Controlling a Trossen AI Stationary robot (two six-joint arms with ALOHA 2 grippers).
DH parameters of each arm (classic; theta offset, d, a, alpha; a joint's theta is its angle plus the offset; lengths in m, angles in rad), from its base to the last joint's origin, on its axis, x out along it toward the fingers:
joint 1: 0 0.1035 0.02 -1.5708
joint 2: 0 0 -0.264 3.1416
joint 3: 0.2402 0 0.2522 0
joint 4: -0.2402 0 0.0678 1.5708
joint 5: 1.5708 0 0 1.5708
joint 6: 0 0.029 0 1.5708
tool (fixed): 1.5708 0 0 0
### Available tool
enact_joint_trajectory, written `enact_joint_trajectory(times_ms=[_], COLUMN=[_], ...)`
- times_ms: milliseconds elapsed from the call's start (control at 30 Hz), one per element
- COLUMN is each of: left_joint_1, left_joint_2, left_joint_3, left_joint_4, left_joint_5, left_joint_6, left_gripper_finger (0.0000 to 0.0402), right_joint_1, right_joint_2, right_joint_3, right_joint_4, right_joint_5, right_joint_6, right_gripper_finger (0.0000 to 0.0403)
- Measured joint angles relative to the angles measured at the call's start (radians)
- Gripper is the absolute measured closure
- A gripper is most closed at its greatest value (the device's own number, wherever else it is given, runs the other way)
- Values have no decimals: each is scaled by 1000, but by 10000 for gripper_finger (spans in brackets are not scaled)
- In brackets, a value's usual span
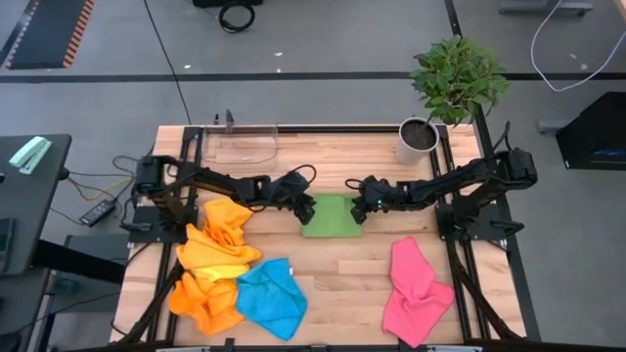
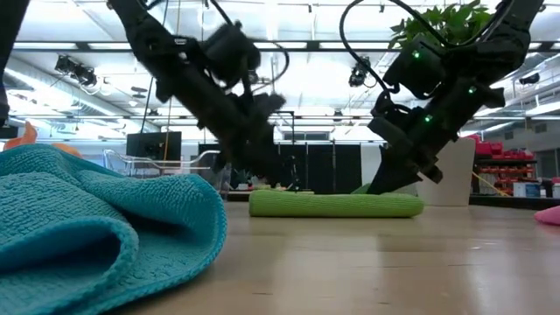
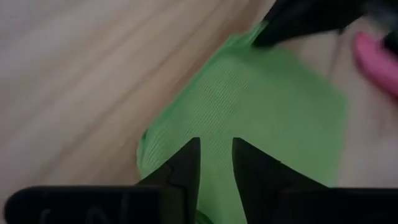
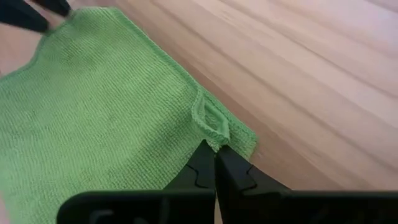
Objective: Fold microfiber towels
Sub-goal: Fold the green towel
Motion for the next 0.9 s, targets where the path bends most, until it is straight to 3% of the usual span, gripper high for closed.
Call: enact_joint_trajectory(times_ms=[333, 633, 900], left_joint_1=[-4, -4, -4], left_joint_2=[49, 49, 49], left_joint_3=[1, 1, 1], left_joint_4=[-3, -6, -27], left_joint_5=[31, 31, 65], left_joint_6=[-18, -15, -22], left_gripper_finger=[363, 388, 384], right_joint_1=[-3, -100, -168], right_joint_2=[-1, -16, -248], right_joint_3=[1, 1, 2], right_joint_4=[10, -1, -146], right_joint_5=[-13, -157, -180], right_joint_6=[19, 52, 114], right_gripper_finger=[364, 269, 196])
